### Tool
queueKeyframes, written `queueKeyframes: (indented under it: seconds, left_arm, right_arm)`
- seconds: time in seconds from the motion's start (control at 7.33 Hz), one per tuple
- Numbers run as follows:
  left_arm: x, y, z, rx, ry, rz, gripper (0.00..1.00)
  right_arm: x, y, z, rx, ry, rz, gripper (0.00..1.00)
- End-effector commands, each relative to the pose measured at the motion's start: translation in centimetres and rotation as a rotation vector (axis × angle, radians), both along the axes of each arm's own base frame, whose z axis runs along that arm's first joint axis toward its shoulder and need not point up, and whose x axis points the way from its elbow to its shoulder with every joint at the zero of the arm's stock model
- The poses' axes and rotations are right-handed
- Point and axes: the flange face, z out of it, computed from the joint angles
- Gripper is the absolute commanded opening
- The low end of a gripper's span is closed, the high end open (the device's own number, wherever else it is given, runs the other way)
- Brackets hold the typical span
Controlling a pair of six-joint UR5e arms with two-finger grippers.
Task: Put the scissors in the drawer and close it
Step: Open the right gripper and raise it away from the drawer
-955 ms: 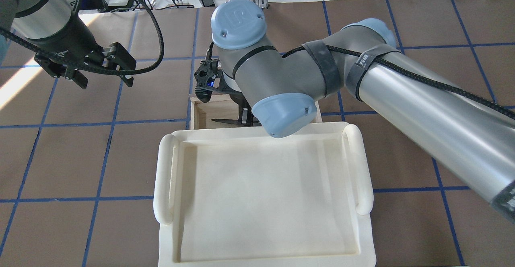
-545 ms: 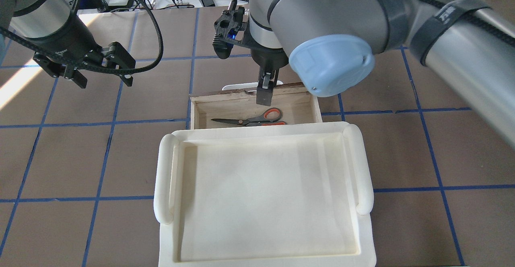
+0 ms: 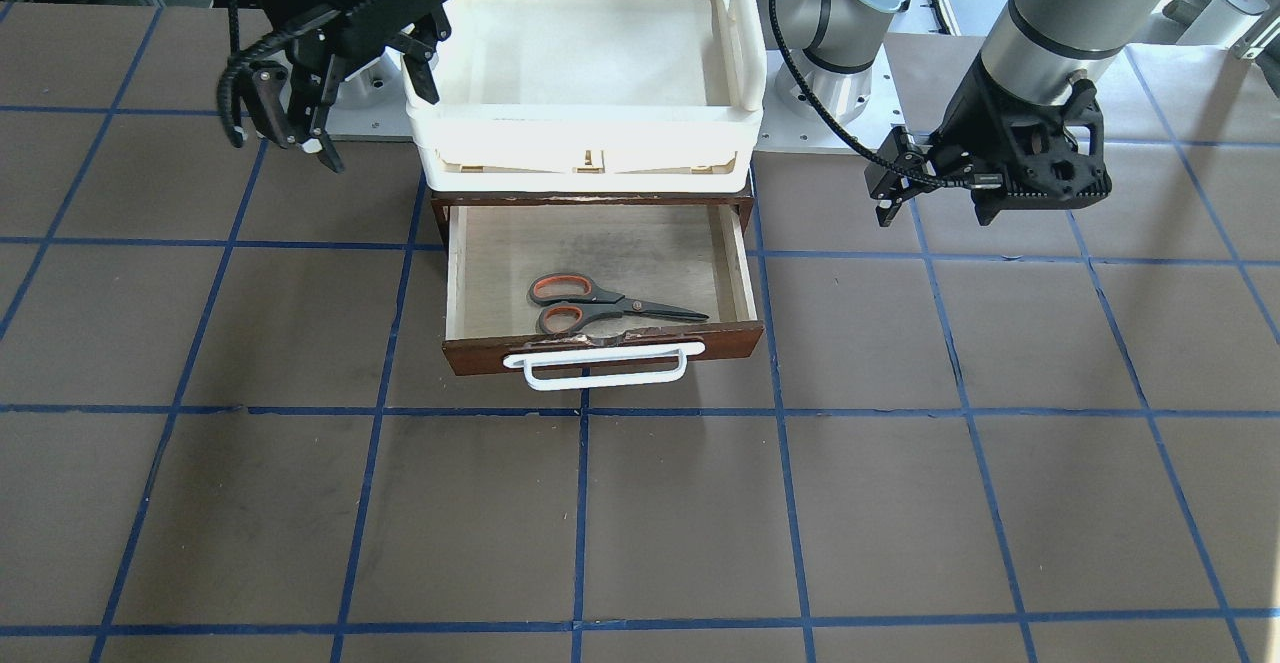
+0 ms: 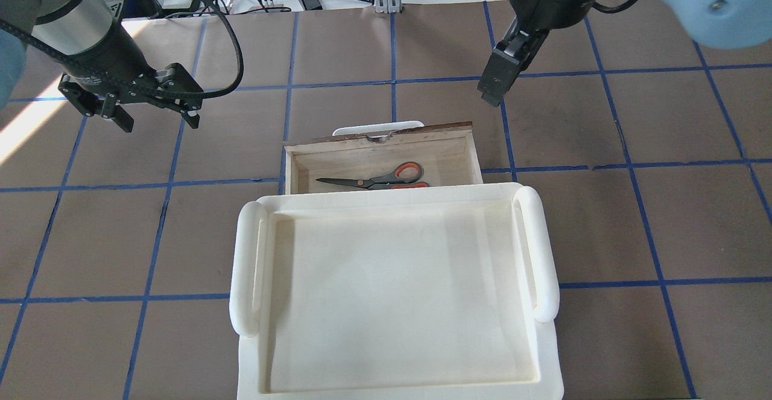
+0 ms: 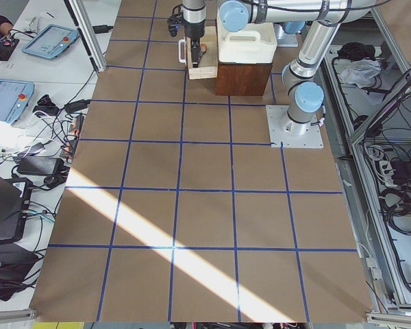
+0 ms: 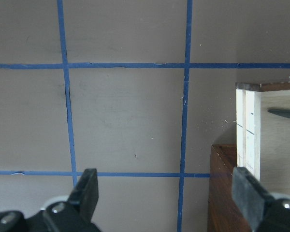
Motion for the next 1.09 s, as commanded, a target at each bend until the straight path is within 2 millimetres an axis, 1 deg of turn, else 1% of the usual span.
queueKeyframes:
  seconds: [0.0, 0.14, 0.27, 0.41, 0.55, 0.68, 0.82, 0.95]
  left_arm:
    - [0.6, -0.7, -0.9, 0.017, 0.007, 0.022, 1.00]
    - [0.6, -1.1, -1.6, 0.029, 0.007, 0.023, 1.00]
    - [0.2, -1.2, -1.4, 0.020, 0.013, 0.042, 1.00]
    - [0.1, -2.3, -1.2, -0.045, 0.010, 0.058, 1.00]
    - [-0.5, -3.3, -1.2, -0.093, 0.009, 0.047, 1.00]
    - [-2.5, -3.8, -2.2, -0.081, 0.003, 0.024, 1.00]
    - [-4.5, -5.3, -2.2, -0.104, 0.007, 0.015, 1.00]
    - [-6.2, -6.8, -2.0, -0.114, 0.010, 0.021, 1.00]
  right_arm:
    - [-3.4, 0.8, 0.7, 0.062, -0.007, -0.396, 1.00]
    - [-4.3, 0.4, 0.4, 0.080, -0.001, -0.545, 1.00]
    - [-5.5, 0.0, 0.0, 0.090, 0.001, -0.662, 1.00]
    - [-5.7, -0.1, -0.3, 0.095, -0.001, -0.692, 0.99]
    - [-5.8, -1.1, -0.6, 0.069, -0.015, -0.757, 1.00]
    - [-6.2, -2.0, -1.1, 0.052, 0.015, -0.768, 1.00]
    - [-6.5, -1.9, -1.2, 0.046, 0.050, -0.776, 1.00]
    - [-6.3, -2.0, -1.5, 0.054, 0.044, -0.856, 0.99]
